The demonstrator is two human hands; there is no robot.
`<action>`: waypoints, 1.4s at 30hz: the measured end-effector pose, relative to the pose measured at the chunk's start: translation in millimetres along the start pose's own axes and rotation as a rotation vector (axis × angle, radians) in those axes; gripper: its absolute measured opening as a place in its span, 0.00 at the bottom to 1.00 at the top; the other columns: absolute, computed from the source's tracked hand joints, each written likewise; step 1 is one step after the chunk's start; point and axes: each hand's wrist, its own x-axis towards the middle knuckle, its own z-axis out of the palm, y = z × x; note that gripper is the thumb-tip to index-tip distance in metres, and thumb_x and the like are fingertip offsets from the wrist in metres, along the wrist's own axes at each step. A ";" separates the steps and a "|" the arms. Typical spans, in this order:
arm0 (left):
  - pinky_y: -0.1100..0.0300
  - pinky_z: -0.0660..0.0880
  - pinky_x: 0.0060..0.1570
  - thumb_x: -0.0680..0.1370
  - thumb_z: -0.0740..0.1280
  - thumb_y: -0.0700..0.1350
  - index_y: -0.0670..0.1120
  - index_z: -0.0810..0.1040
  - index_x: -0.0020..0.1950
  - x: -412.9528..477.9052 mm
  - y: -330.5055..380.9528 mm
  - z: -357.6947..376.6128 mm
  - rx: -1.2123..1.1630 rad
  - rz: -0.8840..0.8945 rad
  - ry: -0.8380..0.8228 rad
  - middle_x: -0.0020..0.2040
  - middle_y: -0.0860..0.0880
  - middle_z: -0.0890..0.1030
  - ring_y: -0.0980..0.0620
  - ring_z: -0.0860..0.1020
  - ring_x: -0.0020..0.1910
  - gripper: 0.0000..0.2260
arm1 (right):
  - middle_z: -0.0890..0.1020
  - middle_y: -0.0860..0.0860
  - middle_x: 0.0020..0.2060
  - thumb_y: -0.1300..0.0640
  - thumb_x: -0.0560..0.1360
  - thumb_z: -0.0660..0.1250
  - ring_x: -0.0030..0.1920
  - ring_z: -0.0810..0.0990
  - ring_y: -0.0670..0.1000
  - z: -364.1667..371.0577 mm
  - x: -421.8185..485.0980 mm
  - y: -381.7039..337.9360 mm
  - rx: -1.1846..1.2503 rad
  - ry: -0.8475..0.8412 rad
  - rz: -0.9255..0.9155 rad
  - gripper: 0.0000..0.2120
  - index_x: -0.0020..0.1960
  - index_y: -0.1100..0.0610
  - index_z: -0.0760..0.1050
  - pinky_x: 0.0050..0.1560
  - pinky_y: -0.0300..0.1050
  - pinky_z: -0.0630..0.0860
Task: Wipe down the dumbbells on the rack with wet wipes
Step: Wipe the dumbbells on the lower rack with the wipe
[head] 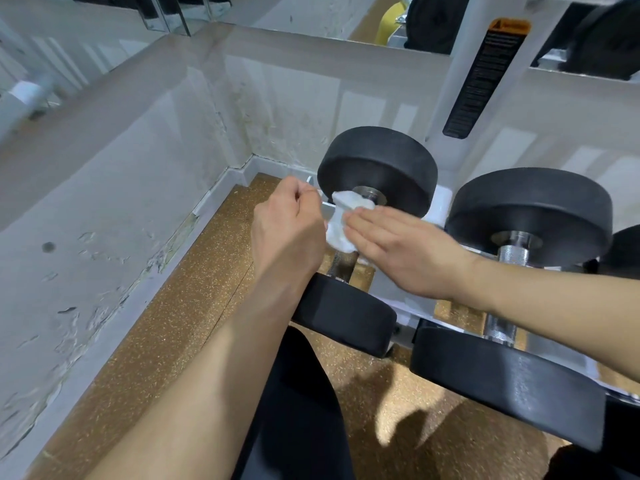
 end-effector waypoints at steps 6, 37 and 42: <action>0.41 0.79 0.47 0.76 0.55 0.52 0.51 0.75 0.42 0.6 -1.9 -1.6 0.007 -0.005 0.001 0.33 0.50 0.82 0.42 0.81 0.41 0.11 | 0.79 0.59 0.67 0.65 0.79 0.54 0.69 0.76 0.59 7.3 10.3 8.7 0.084 -0.014 -0.081 0.21 0.69 0.64 0.75 0.73 0.57 0.70; 0.42 0.80 0.49 0.74 0.57 0.51 0.50 0.77 0.40 -1.1 -3.0 -3.6 -0.041 -0.060 -0.115 0.32 0.51 0.83 0.44 0.82 0.40 0.11 | 0.85 0.51 0.56 0.56 0.78 0.57 0.60 0.81 0.54 0.4 -51.7 6.7 0.409 -0.172 0.065 0.19 0.61 0.54 0.83 0.69 0.50 0.68; 0.44 0.80 0.49 0.75 0.56 0.52 0.50 0.77 0.41 1.3 -2.2 -1.4 -0.019 -0.070 -0.104 0.32 0.52 0.83 0.45 0.82 0.41 0.12 | 0.76 0.60 0.50 0.64 0.79 0.61 0.47 0.77 0.59 -8.6 -16.3 0.4 1.662 -0.281 1.480 0.12 0.62 0.64 0.74 0.48 0.56 0.83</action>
